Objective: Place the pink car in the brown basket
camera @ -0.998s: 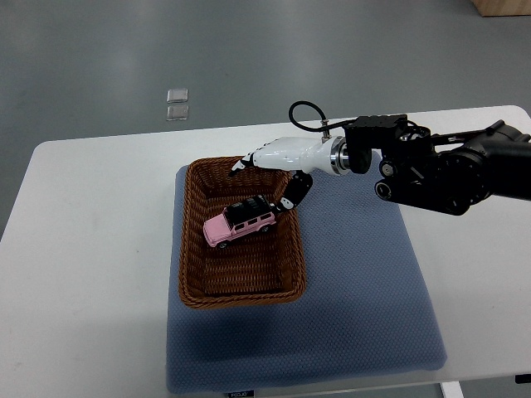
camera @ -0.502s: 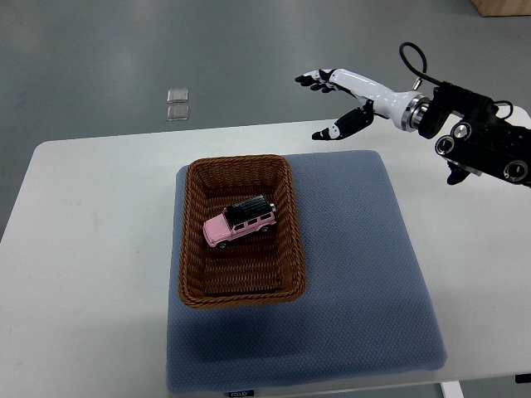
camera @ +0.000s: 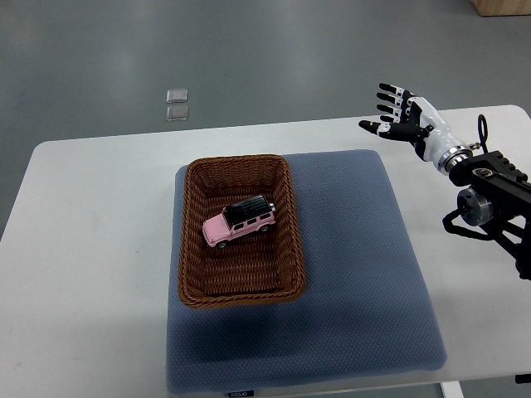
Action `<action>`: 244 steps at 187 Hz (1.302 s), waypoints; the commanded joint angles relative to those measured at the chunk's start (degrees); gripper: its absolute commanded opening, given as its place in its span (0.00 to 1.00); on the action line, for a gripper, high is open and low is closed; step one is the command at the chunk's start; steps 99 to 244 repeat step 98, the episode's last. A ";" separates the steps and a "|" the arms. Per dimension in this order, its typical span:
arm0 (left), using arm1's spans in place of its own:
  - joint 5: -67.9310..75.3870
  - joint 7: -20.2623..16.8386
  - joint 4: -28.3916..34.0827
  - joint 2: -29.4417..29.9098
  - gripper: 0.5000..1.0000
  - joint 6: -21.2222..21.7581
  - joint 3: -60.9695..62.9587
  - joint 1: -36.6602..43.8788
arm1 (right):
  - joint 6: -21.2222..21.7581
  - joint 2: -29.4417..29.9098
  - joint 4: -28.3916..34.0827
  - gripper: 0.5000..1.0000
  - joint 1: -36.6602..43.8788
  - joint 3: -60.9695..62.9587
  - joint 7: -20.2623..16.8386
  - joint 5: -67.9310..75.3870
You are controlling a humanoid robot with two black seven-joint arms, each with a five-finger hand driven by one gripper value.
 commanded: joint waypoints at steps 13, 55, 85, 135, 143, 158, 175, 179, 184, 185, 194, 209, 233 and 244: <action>0.02 0.01 -0.01 0.00 1.00 -0.06 0.00 0.00 | 0.36 0.57 -0.29 0.83 -1.29 0.02 0.08 10.15; 0.02 0.01 -0.01 0.00 1.00 0.02 -0.08 0.00 | 0.19 0.92 -0.90 0.83 -2.17 -0.07 0.17 12.80; -0.07 -0.08 -0.01 0.00 1.00 -0.06 -0.08 0.00 | 0.36 0.92 -1.52 0.84 -2.26 -0.16 0.17 12.80; 0.02 -0.08 -0.01 0.00 1.00 0.02 -0.17 0.00 | 0.45 1.01 -1.52 0.84 -2.52 -0.25 0.26 12.71; 0.02 -0.08 -0.01 0.00 1.00 0.02 -0.17 0.00 | 0.45 1.01 -1.52 0.84 -2.52 -0.25 0.26 12.71; 0.02 -0.08 -0.01 0.00 1.00 0.02 -0.17 0.00 | 0.45 1.01 -1.52 0.84 -2.52 -0.25 0.26 12.71; 0.02 -0.08 -0.01 0.00 1.00 0.02 -0.17 0.00 | 0.45 1.01 -1.52 0.84 -2.52 -0.25 0.26 12.71; 0.02 -0.08 -0.01 0.00 1.00 0.02 -0.17 0.00 | 0.45 1.01 -1.52 0.84 -2.52 -0.25 0.26 12.71; 0.02 -0.08 -0.01 0.00 1.00 0.02 -0.17 0.00 | 0.45 1.01 -1.52 0.84 -2.52 -0.25 0.26 12.71; 0.02 -0.08 -0.01 0.00 1.00 0.02 -0.17 0.00 | 0.45 1.01 -1.52 0.84 -2.52 -0.25 0.26 12.71; 0.02 -0.08 -0.01 0.00 1.00 0.02 -0.17 0.00 | 0.45 1.01 -1.52 0.84 -2.52 -0.25 0.26 12.71; 0.02 -0.08 -0.01 0.00 1.00 0.02 -0.17 0.00 | 0.45 1.01 -1.52 0.84 -2.52 -0.25 0.26 12.71; 0.02 -0.08 -0.01 0.00 1.00 0.02 -0.17 0.00 | 0.45 1.01 -1.52 0.84 -2.52 -0.25 0.26 12.71; 0.02 -0.08 -0.01 0.00 1.00 0.02 -0.17 0.00 | 0.45 1.01 -1.52 0.84 -2.52 -0.25 0.26 12.71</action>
